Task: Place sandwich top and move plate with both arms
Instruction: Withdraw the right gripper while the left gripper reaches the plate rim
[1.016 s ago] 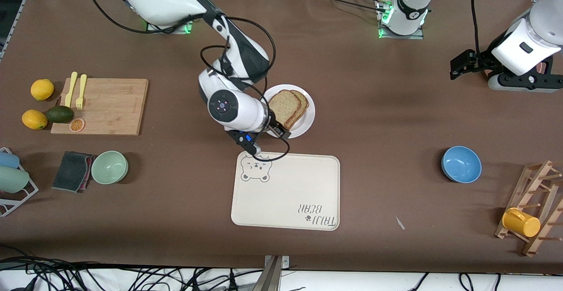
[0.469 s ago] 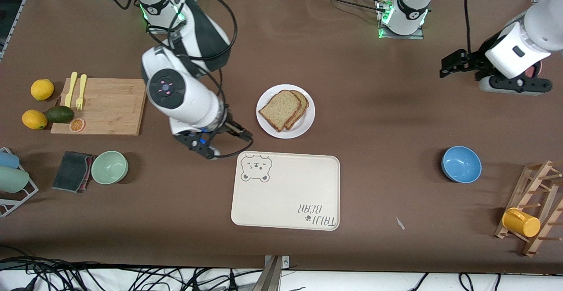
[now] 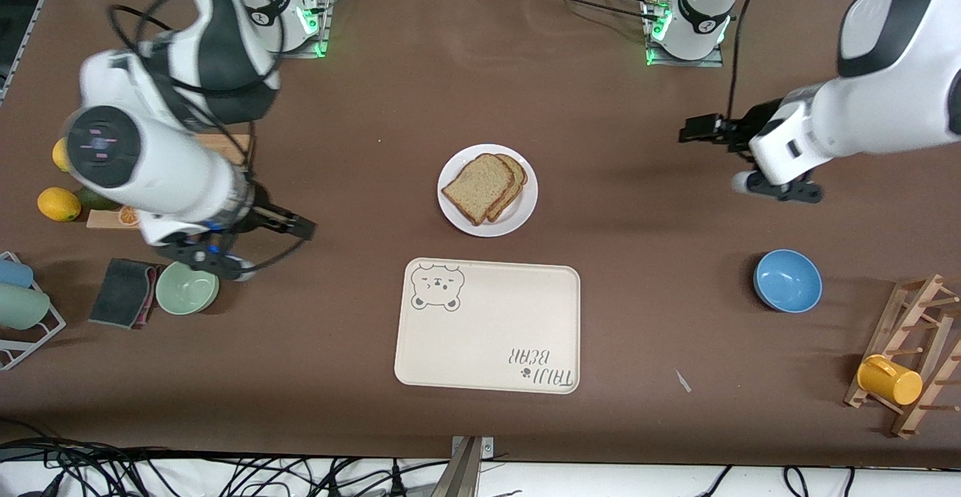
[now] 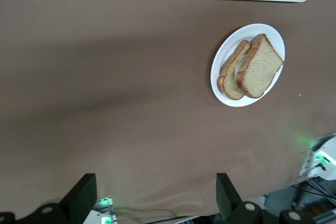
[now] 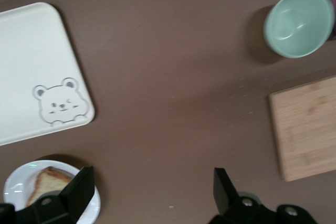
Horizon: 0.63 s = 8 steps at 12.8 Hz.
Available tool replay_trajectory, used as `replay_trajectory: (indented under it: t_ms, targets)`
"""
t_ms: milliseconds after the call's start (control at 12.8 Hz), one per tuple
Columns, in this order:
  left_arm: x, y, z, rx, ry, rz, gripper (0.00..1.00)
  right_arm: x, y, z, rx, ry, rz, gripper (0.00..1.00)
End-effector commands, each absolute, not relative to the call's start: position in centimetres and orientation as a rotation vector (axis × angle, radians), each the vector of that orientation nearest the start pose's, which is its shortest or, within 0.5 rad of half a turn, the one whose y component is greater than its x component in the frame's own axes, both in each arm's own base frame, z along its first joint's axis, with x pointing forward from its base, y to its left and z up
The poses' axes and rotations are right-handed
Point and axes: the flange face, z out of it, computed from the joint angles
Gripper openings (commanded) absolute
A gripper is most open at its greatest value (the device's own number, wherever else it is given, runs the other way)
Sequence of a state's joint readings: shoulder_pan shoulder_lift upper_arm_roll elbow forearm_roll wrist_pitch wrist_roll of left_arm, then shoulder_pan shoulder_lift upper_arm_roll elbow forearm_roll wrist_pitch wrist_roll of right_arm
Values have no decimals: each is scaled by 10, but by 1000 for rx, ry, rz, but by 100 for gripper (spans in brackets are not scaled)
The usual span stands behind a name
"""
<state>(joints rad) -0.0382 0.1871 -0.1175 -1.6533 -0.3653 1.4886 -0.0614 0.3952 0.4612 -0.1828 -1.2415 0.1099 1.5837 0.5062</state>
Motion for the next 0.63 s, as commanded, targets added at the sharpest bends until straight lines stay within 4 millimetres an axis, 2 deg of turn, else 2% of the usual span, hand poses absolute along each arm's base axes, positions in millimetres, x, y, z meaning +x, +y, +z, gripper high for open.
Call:
replay_trajectory:
  t_ms: [0, 78, 156, 235, 313, 391, 547]
  targets:
    - [587, -145, 449, -3476, 134, 711, 100, 650, 137, 525, -3144, 350, 161, 100]
    - [593, -157, 430, -3500, 129, 723, 100, 650, 114, 537, -3154, 270, 133, 100]
    - [599, -167, 411, -3524, 118, 729, 100, 649, 100, 540, -3168, 190, 152, 100]
    - [602, -178, 397, -3548, 112, 740, 100, 647, 92, 539, -3176, 143, 182, 100]
    - [608, -185, 374, -3581, 74, 780, 100, 648, 79, 541, -3176, 122, 183, 100]
    - [611, -196, 354, -3602, 69, 779, 100, 647, 73, 546, -3174, 114, 171, 100]
    - [615, -218, 320, -3657, 115, 725, 100, 639, 75, 553, -3166, 125, 196, 100]
